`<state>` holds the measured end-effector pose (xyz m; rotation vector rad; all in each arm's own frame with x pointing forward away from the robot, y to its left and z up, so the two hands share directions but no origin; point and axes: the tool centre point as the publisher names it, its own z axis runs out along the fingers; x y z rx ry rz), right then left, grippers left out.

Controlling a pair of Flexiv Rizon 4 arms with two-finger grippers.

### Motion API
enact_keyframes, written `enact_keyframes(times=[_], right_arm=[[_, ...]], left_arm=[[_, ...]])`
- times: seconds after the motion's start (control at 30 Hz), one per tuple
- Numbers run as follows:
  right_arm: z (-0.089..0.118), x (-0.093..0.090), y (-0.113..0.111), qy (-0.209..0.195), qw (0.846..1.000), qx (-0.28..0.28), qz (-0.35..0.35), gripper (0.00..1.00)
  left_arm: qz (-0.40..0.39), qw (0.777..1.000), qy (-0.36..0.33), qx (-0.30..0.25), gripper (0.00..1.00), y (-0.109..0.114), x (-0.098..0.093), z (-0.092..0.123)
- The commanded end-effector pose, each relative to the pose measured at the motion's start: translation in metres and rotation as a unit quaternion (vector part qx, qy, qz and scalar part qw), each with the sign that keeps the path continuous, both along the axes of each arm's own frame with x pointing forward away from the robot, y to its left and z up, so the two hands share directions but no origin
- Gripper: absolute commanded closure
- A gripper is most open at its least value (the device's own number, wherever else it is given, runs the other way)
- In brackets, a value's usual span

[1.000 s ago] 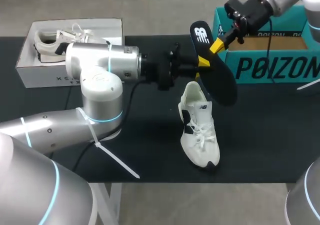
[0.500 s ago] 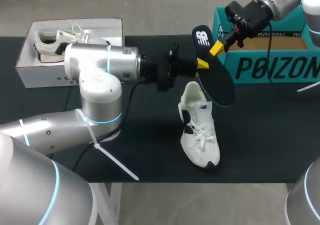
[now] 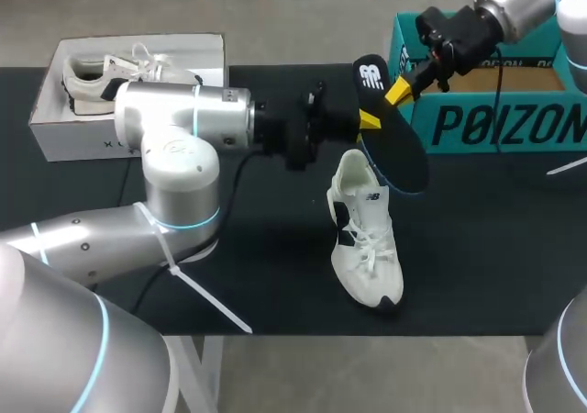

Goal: Take the shoe out of the shoebox, open the shoe tongue, remove and reinsert the insole, then place the shoe into the shoebox

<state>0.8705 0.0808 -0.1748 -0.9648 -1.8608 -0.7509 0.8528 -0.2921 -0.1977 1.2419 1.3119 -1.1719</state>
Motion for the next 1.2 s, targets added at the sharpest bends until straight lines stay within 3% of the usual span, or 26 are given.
enact_keyframes(times=[0.03,0.23,0.63,0.87,1.2], right_arm=[[0.002,-0.009,-0.009,-0.009,1.0,0.004,-0.015,0.0],[0.017,-0.018,-0.037,-0.044,0.997,-0.039,-0.052,0.0],[0.088,-0.058,-0.062,-0.151,0.971,-0.177,-0.058,0.0],[0.104,-0.076,-0.062,-0.203,0.934,-0.284,-0.074,0.0],[0.115,-0.102,-0.053,-0.261,0.896,-0.346,-0.093,0.0]], left_arm=[[-0.002,1.0,0.0,0.001,1.0,0.006,-0.001,-0.002],[-0.009,1.0,0.012,0.002,1.0,0.012,0.001,-0.006],[-0.025,0.999,0.016,0.035,1.0,0.016,0.021,-0.017],[-0.03,0.998,0.018,0.047,1.0,0.009,0.029,-0.02],[-0.034,0.998,0.023,0.056,1.0,0.004,0.031,-0.024]])
